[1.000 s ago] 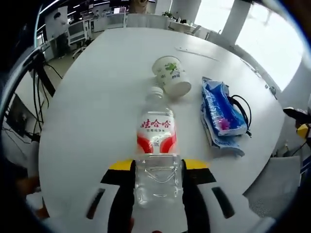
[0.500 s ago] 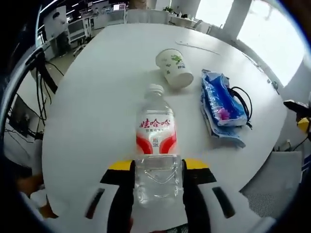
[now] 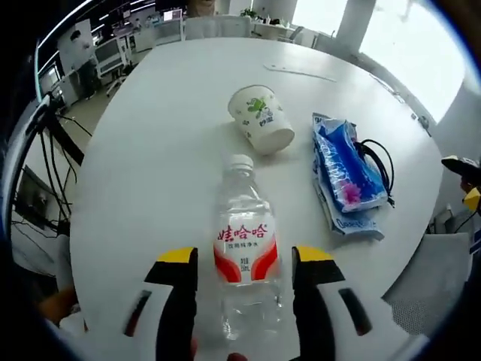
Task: Arrange the tabletop items into an orderly group along one side of the table until the central work area is clear of visible clutter.
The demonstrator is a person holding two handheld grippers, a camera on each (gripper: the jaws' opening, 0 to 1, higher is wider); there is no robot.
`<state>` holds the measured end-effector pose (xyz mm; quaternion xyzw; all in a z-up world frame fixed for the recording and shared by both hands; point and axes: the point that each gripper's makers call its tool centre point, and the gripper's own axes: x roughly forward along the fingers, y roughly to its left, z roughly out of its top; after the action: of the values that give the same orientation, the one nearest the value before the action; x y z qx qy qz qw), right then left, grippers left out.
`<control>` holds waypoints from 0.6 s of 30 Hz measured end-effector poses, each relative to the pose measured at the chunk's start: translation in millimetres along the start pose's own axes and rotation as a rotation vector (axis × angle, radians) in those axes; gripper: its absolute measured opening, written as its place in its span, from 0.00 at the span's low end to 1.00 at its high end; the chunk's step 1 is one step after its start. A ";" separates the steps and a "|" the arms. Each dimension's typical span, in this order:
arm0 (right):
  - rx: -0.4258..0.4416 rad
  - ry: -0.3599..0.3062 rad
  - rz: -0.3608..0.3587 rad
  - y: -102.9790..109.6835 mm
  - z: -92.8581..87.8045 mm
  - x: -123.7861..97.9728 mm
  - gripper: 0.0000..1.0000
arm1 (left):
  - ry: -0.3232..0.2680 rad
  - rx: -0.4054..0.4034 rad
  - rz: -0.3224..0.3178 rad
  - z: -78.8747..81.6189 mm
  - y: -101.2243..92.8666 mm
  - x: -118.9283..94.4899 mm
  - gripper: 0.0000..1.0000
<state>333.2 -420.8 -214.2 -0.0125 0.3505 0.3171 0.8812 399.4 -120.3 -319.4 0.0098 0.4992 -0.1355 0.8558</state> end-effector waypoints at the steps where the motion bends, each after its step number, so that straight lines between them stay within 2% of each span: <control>1: 0.005 0.000 -0.001 -0.6 -0.8 -0.4 0.71 | 0.002 -0.014 -0.005 1.7 -1.0 0.9 0.52; 3: 0.010 -0.002 -0.004 -1.6 -1.3 -1.1 0.71 | 0.010 -0.058 -0.030 5.2 -5.6 5.0 0.55; 5: 0.013 -0.001 -0.006 -2.0 -2.1 -1.9 0.71 | 0.014 -0.059 -0.021 7.4 -5.5 10.6 0.57; 10: 0.017 0.001 -0.011 -4.2 -3.4 -2.5 0.71 | 0.042 -0.070 -0.024 6.9 -9.0 20.5 0.56; 13: 0.019 0.005 -0.016 -6.0 -4.7 -3.6 0.71 | 0.062 -0.050 -0.015 3.9 -13.1 17.6 0.55; 15: 0.025 0.004 -0.019 -7.5 -5.3 -4.7 0.71 | 0.070 -0.043 -0.021 2.3 -15.0 18.6 0.58; 18: 0.029 0.003 -0.022 -8.4 -6.1 -5.6 0.71 | 0.078 -0.028 -0.017 0.9 -14.3 17.1 0.51</control>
<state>331.1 -432.1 -216.9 -0.0041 0.3561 0.3025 0.8841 404.6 -138.0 -331.9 -0.0012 0.5343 -0.1355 0.8344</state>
